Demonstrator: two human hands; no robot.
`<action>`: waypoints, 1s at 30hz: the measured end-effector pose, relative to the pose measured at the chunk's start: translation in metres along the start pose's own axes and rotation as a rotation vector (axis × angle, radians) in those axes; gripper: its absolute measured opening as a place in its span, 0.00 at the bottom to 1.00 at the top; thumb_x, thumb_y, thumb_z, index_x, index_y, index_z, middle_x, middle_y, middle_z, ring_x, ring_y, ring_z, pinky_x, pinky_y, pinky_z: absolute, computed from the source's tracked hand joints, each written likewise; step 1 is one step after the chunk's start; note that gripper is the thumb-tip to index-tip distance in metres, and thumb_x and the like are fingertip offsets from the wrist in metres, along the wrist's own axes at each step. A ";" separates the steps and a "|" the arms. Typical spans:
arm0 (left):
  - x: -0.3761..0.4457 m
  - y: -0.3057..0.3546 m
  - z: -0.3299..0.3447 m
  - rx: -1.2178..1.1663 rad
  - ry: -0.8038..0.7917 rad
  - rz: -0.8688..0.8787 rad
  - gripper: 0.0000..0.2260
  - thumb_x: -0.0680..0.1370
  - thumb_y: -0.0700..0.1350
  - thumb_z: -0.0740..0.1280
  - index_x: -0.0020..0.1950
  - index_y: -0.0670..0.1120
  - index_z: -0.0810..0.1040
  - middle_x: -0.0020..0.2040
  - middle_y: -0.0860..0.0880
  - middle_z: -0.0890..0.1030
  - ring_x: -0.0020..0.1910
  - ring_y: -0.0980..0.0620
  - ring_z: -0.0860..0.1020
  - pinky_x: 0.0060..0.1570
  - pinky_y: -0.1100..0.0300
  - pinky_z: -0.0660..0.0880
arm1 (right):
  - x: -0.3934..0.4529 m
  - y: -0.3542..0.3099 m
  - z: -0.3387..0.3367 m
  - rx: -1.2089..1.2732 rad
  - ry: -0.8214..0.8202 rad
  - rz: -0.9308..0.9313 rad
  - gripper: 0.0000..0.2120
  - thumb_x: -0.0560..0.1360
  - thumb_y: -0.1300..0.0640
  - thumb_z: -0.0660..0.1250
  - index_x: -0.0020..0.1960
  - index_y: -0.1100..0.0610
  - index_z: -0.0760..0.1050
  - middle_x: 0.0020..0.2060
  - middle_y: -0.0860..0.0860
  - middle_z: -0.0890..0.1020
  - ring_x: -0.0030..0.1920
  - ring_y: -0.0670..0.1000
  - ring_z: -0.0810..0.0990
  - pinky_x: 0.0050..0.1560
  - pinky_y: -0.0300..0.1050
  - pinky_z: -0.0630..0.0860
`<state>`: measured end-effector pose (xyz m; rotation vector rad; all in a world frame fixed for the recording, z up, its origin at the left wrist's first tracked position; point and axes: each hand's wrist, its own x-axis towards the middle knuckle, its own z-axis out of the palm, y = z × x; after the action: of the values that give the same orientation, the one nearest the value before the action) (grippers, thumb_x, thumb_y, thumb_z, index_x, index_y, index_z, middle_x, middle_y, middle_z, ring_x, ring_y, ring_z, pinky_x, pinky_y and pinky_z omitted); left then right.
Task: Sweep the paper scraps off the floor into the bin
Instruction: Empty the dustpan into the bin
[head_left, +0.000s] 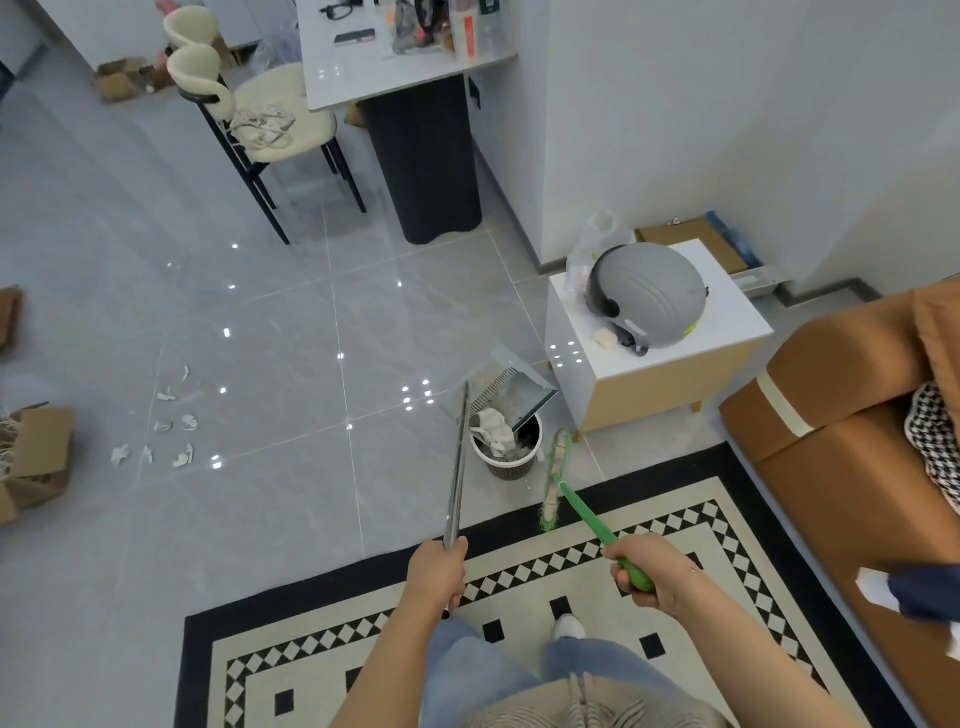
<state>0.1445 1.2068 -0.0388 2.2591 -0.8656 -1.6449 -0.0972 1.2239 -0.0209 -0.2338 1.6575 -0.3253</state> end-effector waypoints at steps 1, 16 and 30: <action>-0.001 0.001 0.000 -0.008 0.008 0.005 0.11 0.81 0.44 0.59 0.41 0.41 0.72 0.27 0.48 0.65 0.22 0.54 0.63 0.18 0.67 0.61 | 0.000 0.000 0.000 0.000 0.001 -0.001 0.09 0.78 0.65 0.61 0.57 0.65 0.70 0.28 0.53 0.72 0.19 0.44 0.69 0.18 0.33 0.62; -0.006 -0.007 -0.001 0.287 0.145 0.174 0.15 0.81 0.48 0.60 0.34 0.46 0.67 0.30 0.49 0.70 0.25 0.55 0.69 0.21 0.68 0.63 | 0.002 0.014 -0.007 0.015 0.013 0.012 0.08 0.78 0.64 0.62 0.56 0.63 0.71 0.30 0.53 0.73 0.18 0.43 0.70 0.19 0.33 0.63; -0.013 0.028 -0.008 -0.135 0.015 0.038 0.09 0.81 0.46 0.60 0.43 0.43 0.71 0.29 0.49 0.66 0.23 0.56 0.64 0.20 0.66 0.62 | 0.013 0.008 -0.002 0.156 -0.098 0.067 0.06 0.77 0.65 0.61 0.54 0.64 0.71 0.28 0.53 0.73 0.16 0.43 0.71 0.17 0.30 0.62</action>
<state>0.1400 1.1908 -0.0118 2.1486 -0.7648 -1.6168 -0.1001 1.2266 -0.0357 -0.0760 1.5311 -0.3851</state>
